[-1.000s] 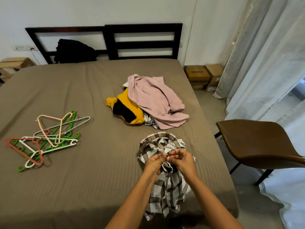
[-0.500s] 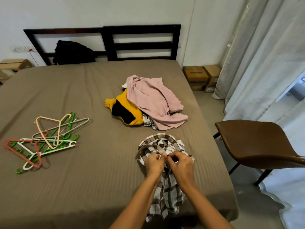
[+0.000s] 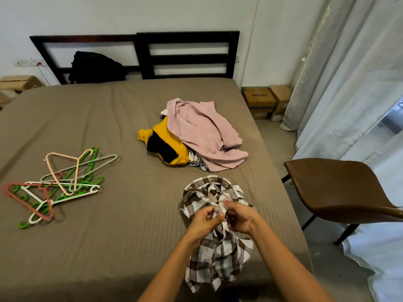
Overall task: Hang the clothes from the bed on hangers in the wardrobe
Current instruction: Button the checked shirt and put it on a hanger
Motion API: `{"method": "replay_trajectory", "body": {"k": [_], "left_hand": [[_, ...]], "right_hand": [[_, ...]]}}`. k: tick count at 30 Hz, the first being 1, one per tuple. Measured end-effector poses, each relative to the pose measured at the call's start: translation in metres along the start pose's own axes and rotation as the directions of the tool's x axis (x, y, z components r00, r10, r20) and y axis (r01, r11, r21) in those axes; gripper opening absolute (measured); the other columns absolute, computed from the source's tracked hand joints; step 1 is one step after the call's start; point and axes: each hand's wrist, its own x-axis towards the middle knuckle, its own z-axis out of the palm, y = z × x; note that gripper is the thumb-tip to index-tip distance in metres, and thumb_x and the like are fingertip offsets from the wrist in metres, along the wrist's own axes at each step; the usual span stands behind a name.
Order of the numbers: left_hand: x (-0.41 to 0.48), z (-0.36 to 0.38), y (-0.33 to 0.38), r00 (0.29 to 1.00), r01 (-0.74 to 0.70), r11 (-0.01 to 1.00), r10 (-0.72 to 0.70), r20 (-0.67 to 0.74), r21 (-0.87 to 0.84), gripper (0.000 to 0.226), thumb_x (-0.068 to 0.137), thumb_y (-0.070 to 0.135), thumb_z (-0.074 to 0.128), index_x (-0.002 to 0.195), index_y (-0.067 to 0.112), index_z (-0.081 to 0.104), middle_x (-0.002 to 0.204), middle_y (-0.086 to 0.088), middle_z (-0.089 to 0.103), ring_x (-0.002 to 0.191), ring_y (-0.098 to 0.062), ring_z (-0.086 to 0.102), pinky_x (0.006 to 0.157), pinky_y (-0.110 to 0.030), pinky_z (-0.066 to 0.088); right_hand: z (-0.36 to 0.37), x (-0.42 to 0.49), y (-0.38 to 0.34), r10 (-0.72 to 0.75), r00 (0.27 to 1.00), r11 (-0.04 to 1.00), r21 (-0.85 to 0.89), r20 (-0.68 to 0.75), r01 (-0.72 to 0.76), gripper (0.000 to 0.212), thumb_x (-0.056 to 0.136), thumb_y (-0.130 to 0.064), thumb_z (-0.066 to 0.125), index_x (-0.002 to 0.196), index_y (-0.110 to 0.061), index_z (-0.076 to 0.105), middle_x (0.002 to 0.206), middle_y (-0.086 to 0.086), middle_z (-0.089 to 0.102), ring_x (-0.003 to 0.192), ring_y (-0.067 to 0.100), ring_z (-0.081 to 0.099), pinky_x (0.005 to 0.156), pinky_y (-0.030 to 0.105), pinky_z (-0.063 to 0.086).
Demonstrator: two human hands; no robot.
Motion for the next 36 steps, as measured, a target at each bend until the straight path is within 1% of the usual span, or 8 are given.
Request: {"method": "replay_trajectory", "body": {"k": [6, 9, 13, 17, 21, 25, 30, 36], "left_hand": [[0.010, -0.005, 0.013, 0.909, 0.344, 0.903, -0.389, -0.150, -0.259, 0.046, 0.079, 0.059, 0.058, 0.070, 0.013, 0.055, 0.047, 0.003, 0.039, 0.036, -0.008, 0.032, 0.033, -0.016, 0.027], [0.011, -0.001, 0.034, 0.905, 0.328, 0.844, -0.409, -0.115, -0.425, 0.033, 0.093, 0.029, 0.055, 0.067, 0.008, 0.053, 0.037, 0.002, 0.051, 0.025, -0.007, 0.044, 0.027, -0.015, 0.032], [0.018, 0.003, 0.033, 0.894, 0.310, 0.778, -0.434, -0.111, -0.547, 0.018, 0.094, 0.002, 0.050, 0.079, 0.000, 0.059, 0.045, -0.008, 0.062, 0.034, -0.012, 0.057, 0.031, -0.018, 0.043], [0.024, 0.006, 0.024, 0.909, 0.259, 0.766, -0.400, -0.121, -0.589, 0.017, 0.093, -0.004, 0.047, 0.083, -0.001, 0.061, 0.056, -0.010, 0.067, 0.046, -0.016, 0.064, 0.042, -0.023, 0.052], [0.019, 0.006, 0.023, 0.931, 0.186, 0.824, -0.322, -0.173, -0.535, 0.012, 0.092, -0.003, 0.050, 0.093, 0.002, 0.061, 0.066, -0.009, 0.069, 0.063, -0.019, 0.064, 0.053, -0.026, 0.056], [0.018, 0.001, 0.019, 0.941, 0.135, 0.862, -0.266, -0.209, -0.488, 0.010, 0.092, 0.000, 0.052, 0.092, 0.004, 0.061, 0.064, -0.003, 0.070, 0.054, -0.011, 0.065, 0.048, -0.020, 0.053], [0.016, -0.004, 0.023, 0.960, 0.082, 0.922, -0.176, -0.219, -0.379, 0.006, 0.085, 0.001, 0.063, 0.086, 0.007, 0.066, 0.072, -0.002, 0.067, 0.046, -0.004, 0.050, 0.041, -0.013, 0.038], [0.012, -0.003, 0.034, 0.977, 0.015, 0.965, -0.070, -0.202, -0.260, 0.010, 0.089, 0.006, 0.061, 0.084, 0.008, 0.069, 0.067, 0.002, 0.069, 0.062, -0.008, 0.062, 0.059, -0.019, 0.049]], "right_hand": [[0.002, 0.005, 0.008, -0.225, 0.971, 0.973, 0.076, 0.086, 0.219, 0.018, 0.090, 0.007, 0.050, 0.087, -0.010, 0.055, 0.070, 0.005, 0.064, 0.064, 0.017, 0.057, 0.061, 0.032, 0.044], [0.001, -0.001, 0.013, -0.299, 0.942, 0.954, 0.068, 0.155, 0.292, 0.029, 0.088, 0.010, 0.050, 0.110, -0.006, 0.061, 0.087, 0.010, 0.071, 0.076, 0.022, 0.065, 0.073, 0.038, 0.051], [0.000, -0.003, 0.014, -0.336, 0.931, 0.940, 0.118, 0.139, 0.322, 0.027, 0.089, 0.010, 0.048, 0.108, -0.005, 0.058, 0.089, 0.015, 0.070, 0.077, 0.026, 0.066, 0.071, 0.039, 0.055], [-0.005, 0.005, 0.016, -0.368, 0.928, 0.915, 0.154, -0.062, 0.373, 0.009, 0.092, -0.002, 0.052, 0.093, -0.004, 0.061, 0.080, 0.015, 0.070, 0.068, 0.023, 0.068, 0.065, 0.036, 0.057], [-0.013, 0.013, 0.019, -0.532, 0.814, 0.847, -0.125, -0.233, 0.517, 0.012, 0.083, -0.002, 0.065, 0.074, -0.009, 0.067, 0.081, 0.014, 0.068, 0.077, 0.026, 0.062, 0.078, 0.041, 0.050], [-0.013, 0.014, 0.020, -0.639, 0.734, 0.766, -0.271, -0.230, 0.583, 0.007, 0.082, -0.002, 0.069, 0.078, -0.008, 0.069, 0.079, 0.010, 0.068, 0.080, 0.022, 0.062, 0.076, 0.033, 0.049], [-0.006, 0.012, 0.019, -0.597, 0.785, 0.798, -0.227, -0.165, 0.558, 0.030, 0.076, 0.009, 0.069, 0.101, -0.005, 0.060, 0.077, 0.019, 0.065, 0.075, 0.028, 0.063, 0.076, 0.040, 0.052], [0.009, 0.005, 0.022, -0.626, 0.765, 0.780, -0.149, -0.155, 0.608, 0.021, 0.081, 0.012, 0.062, 0.095, -0.004, 0.062, 0.088, 0.020, 0.068, 0.079, 0.025, 0.065, 0.070, 0.026, 0.054]]}}
